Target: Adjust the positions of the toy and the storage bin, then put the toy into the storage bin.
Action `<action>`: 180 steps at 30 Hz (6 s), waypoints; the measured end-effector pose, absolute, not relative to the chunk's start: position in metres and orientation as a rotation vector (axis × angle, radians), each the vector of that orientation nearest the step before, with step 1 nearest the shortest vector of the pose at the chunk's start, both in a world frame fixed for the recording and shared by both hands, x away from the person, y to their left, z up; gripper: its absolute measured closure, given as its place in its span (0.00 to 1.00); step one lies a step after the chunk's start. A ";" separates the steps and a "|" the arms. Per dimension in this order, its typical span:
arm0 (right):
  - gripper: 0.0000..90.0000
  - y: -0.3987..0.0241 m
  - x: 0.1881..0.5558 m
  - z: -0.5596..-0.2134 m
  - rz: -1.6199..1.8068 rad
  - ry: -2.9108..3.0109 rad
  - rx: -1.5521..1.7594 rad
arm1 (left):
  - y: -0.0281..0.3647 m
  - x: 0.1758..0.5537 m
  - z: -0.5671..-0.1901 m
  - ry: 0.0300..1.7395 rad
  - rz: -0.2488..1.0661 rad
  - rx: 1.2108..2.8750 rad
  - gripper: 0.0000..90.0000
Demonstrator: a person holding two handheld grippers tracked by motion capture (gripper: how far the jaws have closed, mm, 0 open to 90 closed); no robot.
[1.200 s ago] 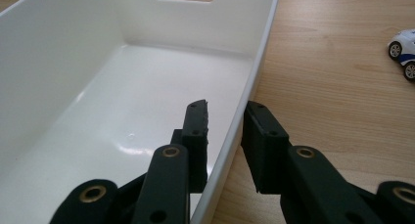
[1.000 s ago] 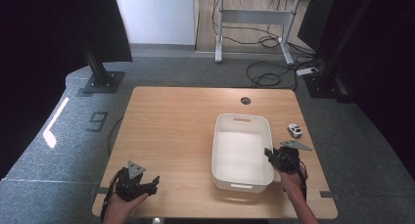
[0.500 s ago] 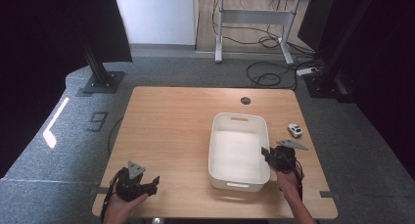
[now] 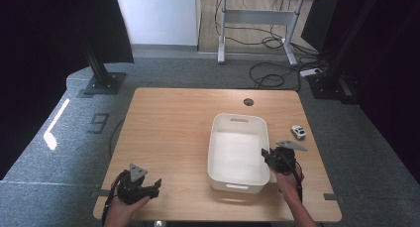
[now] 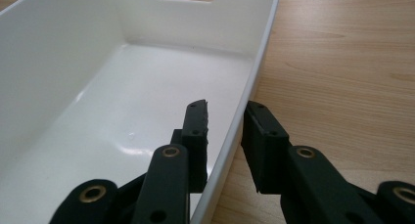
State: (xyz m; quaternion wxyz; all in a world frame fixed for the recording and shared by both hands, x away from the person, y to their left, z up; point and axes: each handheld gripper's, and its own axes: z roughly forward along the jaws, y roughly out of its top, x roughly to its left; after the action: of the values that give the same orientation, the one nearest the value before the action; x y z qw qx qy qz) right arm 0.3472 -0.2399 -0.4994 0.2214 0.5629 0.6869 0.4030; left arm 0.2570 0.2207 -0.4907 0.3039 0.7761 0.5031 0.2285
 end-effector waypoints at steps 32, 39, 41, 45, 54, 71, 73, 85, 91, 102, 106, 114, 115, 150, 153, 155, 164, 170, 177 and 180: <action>0.79 -0.213 0.355 -0.499 1.126 1.917 1.541 | 0.221 0.256 -0.491 1.331 0.603 2.066 0.22; 0.79 -0.210 0.356 -0.500 1.135 1.915 1.543 | 0.221 0.256 -0.491 1.332 0.602 2.067 0.22; 0.79 -0.209 0.356 -0.500 1.134 1.916 1.542 | 0.221 0.256 -0.491 1.332 0.602 2.067 0.22; 0.79 -0.207 0.357 -0.500 1.138 1.914 1.543 | 0.222 0.256 -0.491 1.331 0.600 2.066 0.22; 0.79 -0.200 0.360 -0.500 1.139 1.920 1.536 | 0.222 0.257 -0.492 1.330 0.595 2.065 0.22; 0.64 -0.197 0.359 -0.498 1.146 1.932 1.506 | 0.222 0.257 -0.492 1.334 0.592 2.066 0.22; 0.55 -0.200 0.358 -0.496 1.171 1.925 1.496 | 0.222 0.257 -0.492 1.335 0.591 2.067 0.22; 0.33 -0.228 0.337 -0.478 1.228 1.874 1.435 | 0.222 0.256 -0.492 1.333 0.591 2.071 0.22; 0.32 -0.242 0.327 -0.477 1.238 1.873 1.426 | 0.221 0.257 -0.492 1.328 0.588 2.073 0.22; 0.32 -0.263 0.314 -0.483 1.224 1.862 1.451 | 0.221 0.257 -0.492 1.323 0.587 2.075 0.22; 0.32 -0.268 0.311 -0.485 1.210 1.865 1.456 | 0.221 0.257 -0.492 1.323 0.585 2.074 0.22; 0.32 -0.278 0.307 -0.489 1.187 1.864 1.470 | 0.220 0.257 -0.492 1.318 0.583 2.078 0.22; 0.32 -0.278 0.307 -0.490 1.186 1.863 1.471 | 0.220 0.257 -0.492 1.318 0.582 2.077 0.22; 0.33 -0.302 0.302 -0.509 1.080 1.875 1.540 | 0.220 0.256 -0.491 1.311 0.578 2.077 0.22; 0.32 -0.303 0.302 -0.510 1.074 1.871 1.542 | 0.220 0.256 -0.491 1.311 0.581 2.076 0.22; 0.32 -0.305 0.302 -0.509 1.071 1.867 1.545 | 0.220 0.256 -0.491 1.310 0.581 2.077 0.22; 0.32 -0.306 0.303 -0.509 1.061 1.867 1.544 | 0.221 0.256 -0.491 1.310 0.577 2.080 0.22; 0.31 -0.308 0.306 -0.510 1.044 1.871 1.547 | 0.221 0.256 -0.491 1.307 0.577 2.083 0.22; 0.30 -0.312 0.309 -0.508 1.036 1.865 1.557 | 0.220 0.256 -0.492 1.304 0.574 2.086 0.22; 0.30 -0.314 0.311 -0.505 1.042 1.857 1.562 | 0.221 0.256 -0.492 1.303 0.572 2.088 0.22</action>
State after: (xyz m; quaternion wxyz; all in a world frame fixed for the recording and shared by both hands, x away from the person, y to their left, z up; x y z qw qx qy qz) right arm 0.3108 -0.3143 -0.5053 0.2477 0.5731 0.6812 0.3823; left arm 0.2561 0.2205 -0.4923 0.3026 0.7875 0.4917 0.2158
